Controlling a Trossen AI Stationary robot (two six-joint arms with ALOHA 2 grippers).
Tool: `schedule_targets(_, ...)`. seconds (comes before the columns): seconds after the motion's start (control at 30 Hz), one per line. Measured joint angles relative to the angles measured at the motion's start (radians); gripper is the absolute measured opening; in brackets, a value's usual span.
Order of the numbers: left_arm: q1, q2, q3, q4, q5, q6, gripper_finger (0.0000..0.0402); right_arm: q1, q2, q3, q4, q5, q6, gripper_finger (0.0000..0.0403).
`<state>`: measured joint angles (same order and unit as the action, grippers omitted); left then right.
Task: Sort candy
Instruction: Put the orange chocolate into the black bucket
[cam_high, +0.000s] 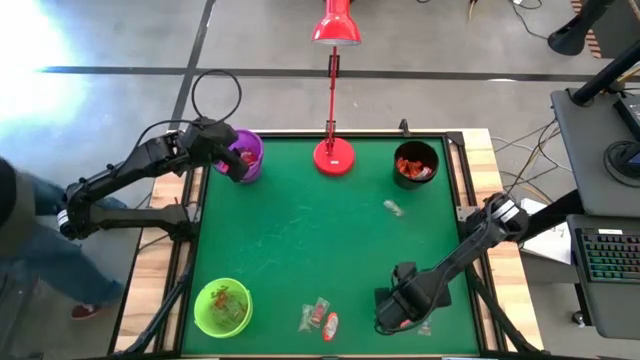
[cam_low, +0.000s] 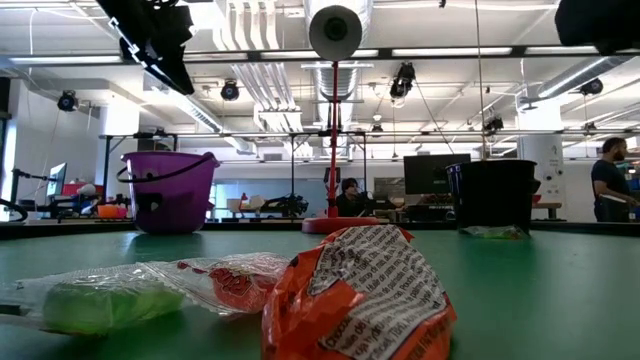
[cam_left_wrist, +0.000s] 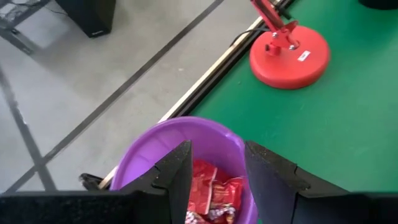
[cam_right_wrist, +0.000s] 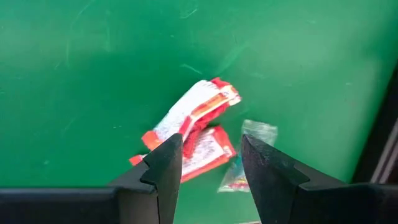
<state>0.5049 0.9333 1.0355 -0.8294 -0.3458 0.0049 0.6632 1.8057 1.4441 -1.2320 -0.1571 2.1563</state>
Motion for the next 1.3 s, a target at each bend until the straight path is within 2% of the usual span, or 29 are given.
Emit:
schedule_targets(0.53,0.000,-0.001,0.000,0.000,0.028,-0.018,0.0129,0.002,0.172,-0.003,0.058,-0.026,-0.066,0.0149)
schedule_targets(0.67,0.000,0.000,0.000,0.000,0.028,-0.018,0.0129,0.002,0.193,-0.003,0.063,-0.037,-0.099,0.0119)
schedule_targets(0.97,0.000,0.001,0.000,0.000,0.027,-0.014,0.0129,0.002,0.195,-0.019,0.062,-0.042,-0.117,0.0019)
schedule_targets(1.3,0.000,0.001,0.000,-0.001,0.026,-0.014,0.0129,0.005,0.132,-0.022,0.037,-0.015,-0.104,0.0009)
